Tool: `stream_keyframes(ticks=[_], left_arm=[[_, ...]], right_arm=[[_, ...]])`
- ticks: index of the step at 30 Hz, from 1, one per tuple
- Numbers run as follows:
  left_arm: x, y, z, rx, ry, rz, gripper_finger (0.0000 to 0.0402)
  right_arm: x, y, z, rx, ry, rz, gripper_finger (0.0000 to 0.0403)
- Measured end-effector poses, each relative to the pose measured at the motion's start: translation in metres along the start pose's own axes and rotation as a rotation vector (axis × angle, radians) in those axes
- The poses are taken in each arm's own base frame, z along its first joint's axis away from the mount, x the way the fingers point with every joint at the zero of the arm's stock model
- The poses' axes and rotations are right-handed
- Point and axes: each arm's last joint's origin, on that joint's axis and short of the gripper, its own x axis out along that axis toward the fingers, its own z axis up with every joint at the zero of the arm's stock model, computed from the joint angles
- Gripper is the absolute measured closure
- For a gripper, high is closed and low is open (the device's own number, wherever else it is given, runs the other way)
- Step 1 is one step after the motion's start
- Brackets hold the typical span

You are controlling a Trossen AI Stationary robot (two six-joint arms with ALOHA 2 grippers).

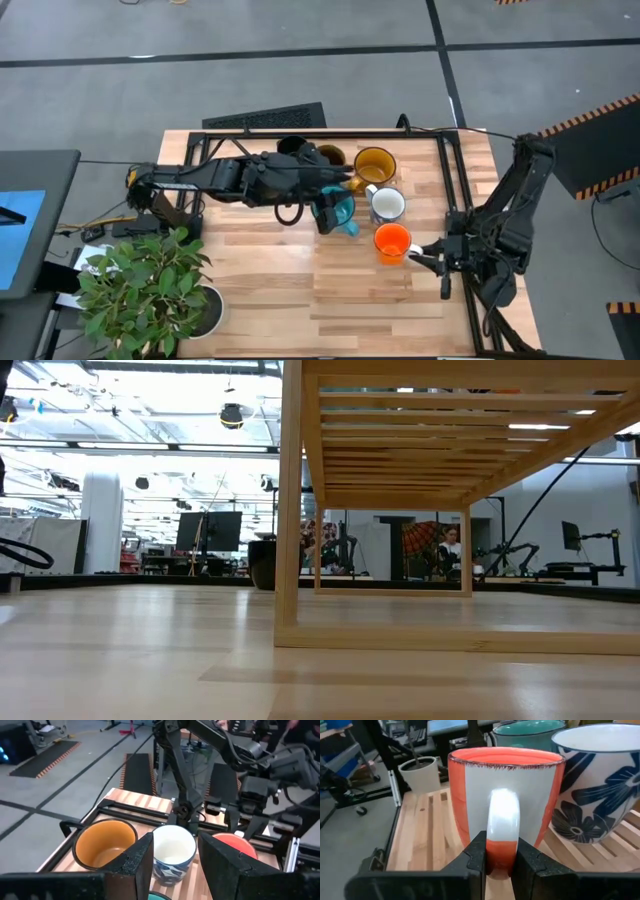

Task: Place coffee mugs
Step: Put the orange mug on the shelf, then put the black mug on the shelf

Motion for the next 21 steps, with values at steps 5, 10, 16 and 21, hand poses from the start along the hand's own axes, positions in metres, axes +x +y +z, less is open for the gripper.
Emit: stream_keyframes(ticks=[5, 10, 16, 21], left_arm=[[0.0000, 0.0002, 0.0004, -0.047, -0.005, 0.010, 0.0265], [0.0000, 0.0002, 0.0005, -0.077, -0.007, 0.009, 0.0265], [0.0002, 0.0003, 0.0004, -0.086, -0.006, 0.010, 0.0265], [0.0002, 0.0003, 0.0002, -0.097, -0.004, 0.010, 0.0265]], right_arm=[[0.0007, -0.0012, -0.0029, -0.011, -0.003, -0.007, 0.0325], [0.0008, -0.0013, -0.0031, -0.030, -0.002, -0.008, 0.0320], [0.0025, -0.0020, -0.0023, -0.022, -0.009, -0.022, 0.0223], [0.0025, -0.0020, -0.0022, -0.012, -0.002, -0.016, 0.0177]])
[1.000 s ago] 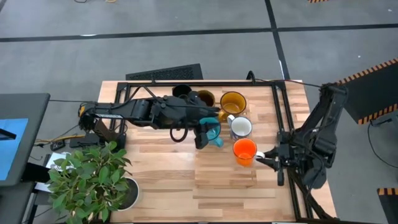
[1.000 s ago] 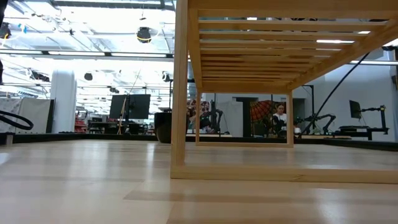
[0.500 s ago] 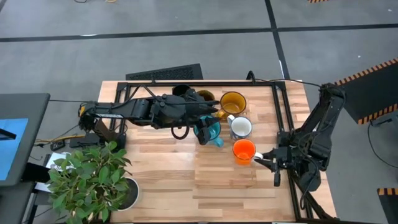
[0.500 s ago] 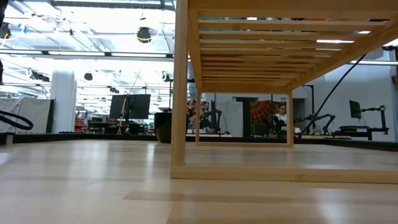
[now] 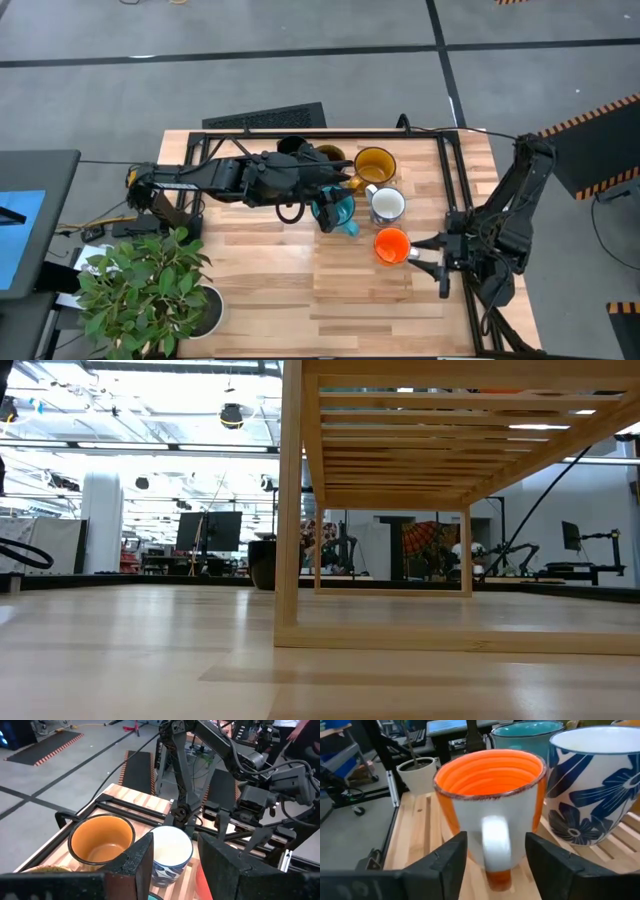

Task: Place coffee mugs
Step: Put the black mug on the shelf

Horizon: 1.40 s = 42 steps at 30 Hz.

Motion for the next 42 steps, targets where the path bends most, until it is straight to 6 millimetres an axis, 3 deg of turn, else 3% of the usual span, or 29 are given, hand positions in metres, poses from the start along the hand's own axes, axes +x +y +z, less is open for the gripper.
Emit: stream_keyframes(ticks=[9, 20, 27, 31, 38, 42], left_arm=[[0.000, 0.001, 0.000, 0.052, 0.000, 0.002, 0.0265], [-0.002, 0.008, 0.000, 0.091, 0.038, -0.016, 0.0265], [-0.015, 0.016, 0.002, 0.161, 0.124, -0.160, 0.0265], [-0.018, 0.019, -0.006, 0.260, 0.205, -0.127, 0.0265], [-0.015, 0.041, -0.026, 0.308, 0.281, 0.011, 0.0265], [-0.033, 0.063, -0.027, 0.250, 0.190, -0.003, 0.0265]], right_arm=[[-0.010, -0.008, 0.020, 0.073, 0.071, 0.104, 0.0169], [-0.031, -0.034, 0.057, 0.187, 0.212, 0.319, 0.0169], [-0.043, -0.046, 0.094, 0.275, 0.082, 0.342, 0.0168], [-0.043, -0.046, 0.113, 0.251, -0.051, 0.302, 0.0168], [-0.036, -0.048, 0.124, 0.256, -0.126, 0.249, 0.0168], [-0.034, -0.049, 0.124, 0.266, -0.132, 0.233, 0.0168]])
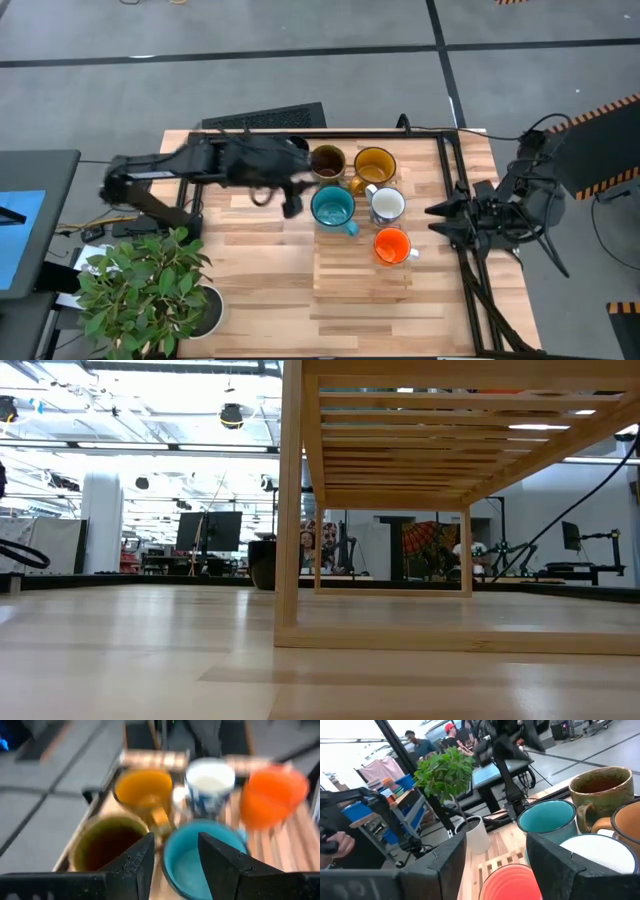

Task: Place coffee mugs
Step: Put the black mug on the shelf

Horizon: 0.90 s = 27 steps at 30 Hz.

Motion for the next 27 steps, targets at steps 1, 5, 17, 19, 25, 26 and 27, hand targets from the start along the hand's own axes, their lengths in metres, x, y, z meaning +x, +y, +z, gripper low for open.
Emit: stream_keyframes(ticks=[1, 5, 17, 19, 25, 26, 27], left_arm=[[-0.008, 0.006, -0.001, -0.014, -0.055, -0.004, 0.0265], [-0.025, 0.034, -0.024, -0.062, -0.214, 0.079, 0.0265], [0.030, 0.178, -0.129, -0.479, 0.101, 0.339, 0.0327], [0.040, 0.192, -0.138, -0.517, 0.140, 0.303, 0.0372], [0.075, 0.205, -0.166, -0.598, 0.297, 0.257, 0.0400], [0.077, 0.206, -0.168, -0.608, 0.301, 0.260, 0.0400], [0.080, 0.207, -0.169, -0.609, 0.301, 0.271, 0.0399]], right_arm=[[0.000, 0.000, 0.000, 0.000, 0.000, -0.002, 0.0168], [0.003, -0.002, 0.001, -0.002, -0.012, -0.028, 0.0168], [0.017, -0.014, 0.008, 0.043, -0.091, -0.167, 0.0168], [0.018, -0.016, 0.009, 0.044, -0.100, -0.183, 0.0168], [0.023, -0.017, 0.008, 0.034, -0.106, -0.215, 0.0168], [0.024, -0.017, 0.008, 0.032, -0.105, -0.219, 0.0168], [0.025, -0.017, 0.008, 0.035, -0.105, -0.219, 0.0168]])
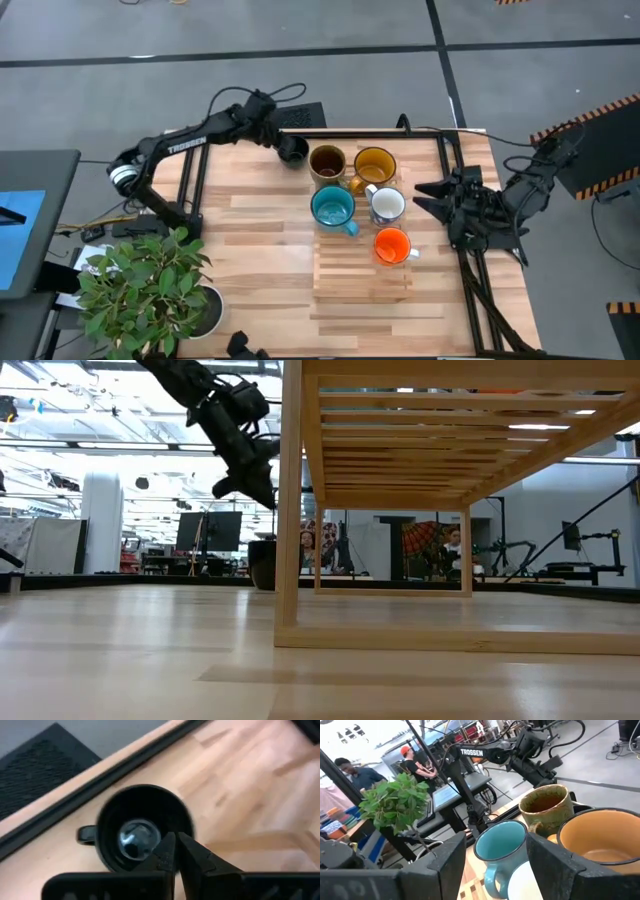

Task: Place coffee mugs
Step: Put the black mug on the shelf

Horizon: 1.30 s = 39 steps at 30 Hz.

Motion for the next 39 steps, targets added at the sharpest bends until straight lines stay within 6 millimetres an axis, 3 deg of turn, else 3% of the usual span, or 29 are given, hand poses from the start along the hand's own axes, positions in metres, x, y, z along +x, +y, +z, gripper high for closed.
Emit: stream_keyframes(ticks=[6, 14, 19, 28, 39], left_arm=[[0.000, 0.010, 0.001, -0.036, -0.030, 0.172, 0.0367], [-0.003, 0.028, -0.001, -0.176, 0.019, 0.212, 0.0258], [0.001, 0.032, -0.011, -0.241, 0.045, 0.231, 0.0213], [0.019, 0.027, -0.042, -0.341, 0.069, 0.223, 0.0200], [0.028, 0.016, -0.045, -0.398, -0.012, 0.225, 0.0200]], right_arm=[[0.003, 0.002, -0.004, -0.009, 0.013, -0.006, 0.0168], [0.004, 0.003, -0.006, -0.016, 0.019, -0.010, 0.0168], [0.005, 0.004, -0.007, -0.023, 0.022, -0.012, 0.0168], [0.008, 0.005, -0.011, -0.015, 0.034, -0.026, 0.0168], [0.008, 0.005, -0.011, 0.000, 0.036, -0.027, 0.0168]])
